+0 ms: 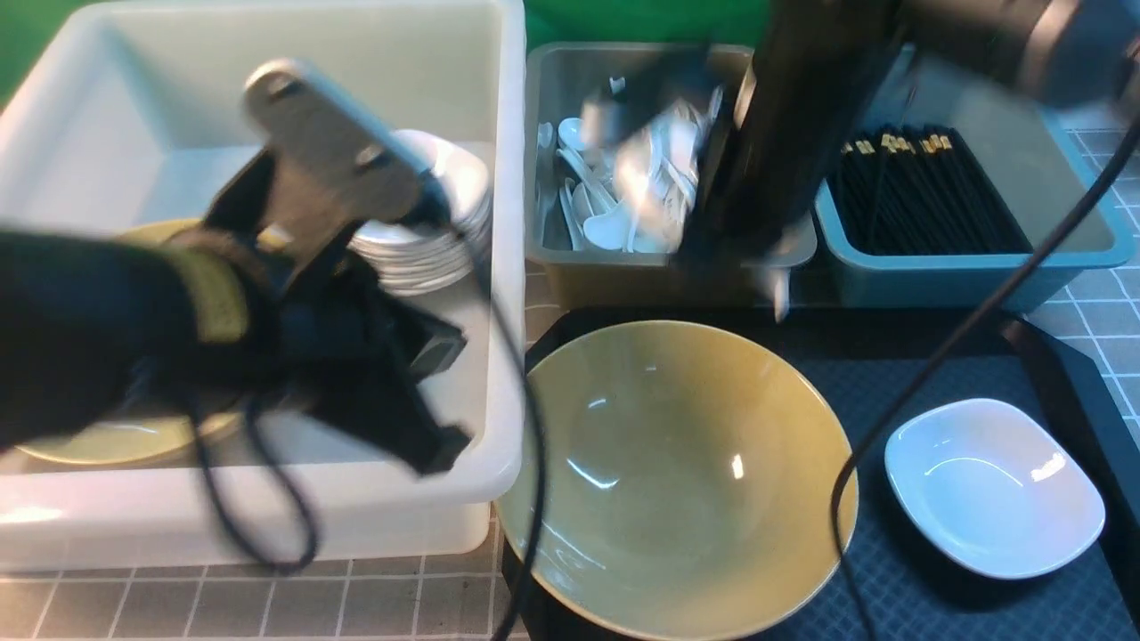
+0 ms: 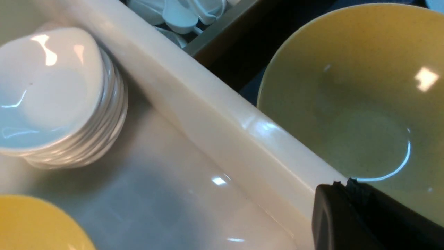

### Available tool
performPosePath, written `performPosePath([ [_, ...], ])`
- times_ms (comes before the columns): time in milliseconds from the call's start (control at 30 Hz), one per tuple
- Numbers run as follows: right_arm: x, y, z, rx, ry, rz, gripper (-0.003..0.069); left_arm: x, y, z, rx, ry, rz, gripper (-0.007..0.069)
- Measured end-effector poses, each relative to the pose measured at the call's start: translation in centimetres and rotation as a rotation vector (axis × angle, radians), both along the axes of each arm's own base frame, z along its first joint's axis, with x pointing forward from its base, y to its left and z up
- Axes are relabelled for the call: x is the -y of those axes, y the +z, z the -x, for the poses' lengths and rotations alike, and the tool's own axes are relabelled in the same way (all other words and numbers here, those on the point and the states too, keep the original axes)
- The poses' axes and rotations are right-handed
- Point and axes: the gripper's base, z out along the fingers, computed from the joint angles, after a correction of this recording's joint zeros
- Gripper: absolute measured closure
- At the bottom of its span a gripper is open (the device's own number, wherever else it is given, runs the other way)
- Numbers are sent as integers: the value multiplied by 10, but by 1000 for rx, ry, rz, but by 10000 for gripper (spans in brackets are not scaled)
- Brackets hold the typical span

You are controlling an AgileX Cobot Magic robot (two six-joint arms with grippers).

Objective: On grey table put chopsticks spoon bowls plates into blue grey white boxes.
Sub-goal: 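Place the white spoon into the bin of spoons with the right gripper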

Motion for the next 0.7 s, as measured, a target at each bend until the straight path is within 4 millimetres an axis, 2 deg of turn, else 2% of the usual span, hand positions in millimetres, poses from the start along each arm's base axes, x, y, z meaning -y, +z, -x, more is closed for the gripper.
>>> performPosePath([
  [100, 7, 13, -31, 149, -82, -95, 629, 15, -1, -21, -24, -11, -33, 636],
  [133, 7, 12, -47, 207, -119, -140, 629, 22, -1, -28, -34, -18, -47, 636],
  [167, 8, 12, -49, 215, -125, -146, 629, 23, -3, -31, -41, -20, -53, 636],
  [267, 7, 0, -79, 305, -179, -218, 611, 36, -6, -45, -78, -43, -88, 636],
  [300, 6, -7, -86, 310, -194, -227, 595, 38, -4, -48, -83, -48, -92, 636],
  [400, 8, -21, -102, 315, -234, -251, 470, 43, 0, -54, -104, -57, -109, 636],
  [467, 11, -21, -105, 299, -262, -258, 326, 45, 5, -56, -112, -75, -134, 636],
  [500, 11, -20, -105, 297, -263, -257, 314, 45, 5, -56, -112, -78, -137, 636],
  [533, 12, -17, -104, 286, -265, -252, 267, 45, 7, -55, -118, -91, -151, 636],
  [567, 15, -5, -97, 256, -261, -231, 179, 45, 10, -55, -134, -115, -171, 636],
  [600, 17, 5, -92, 238, -248, -212, 141, 45, 10, -55, -141, -132, -193, 636],
  [633, 18, 9, -90, 237, -245, -208, 136, 45, 10, -55, -143, -135, -196, 636],
  [700, 26, 38, -69, 186, -199, -149, 94, 49, 8, -58, -170, -160, -220, 636],
])
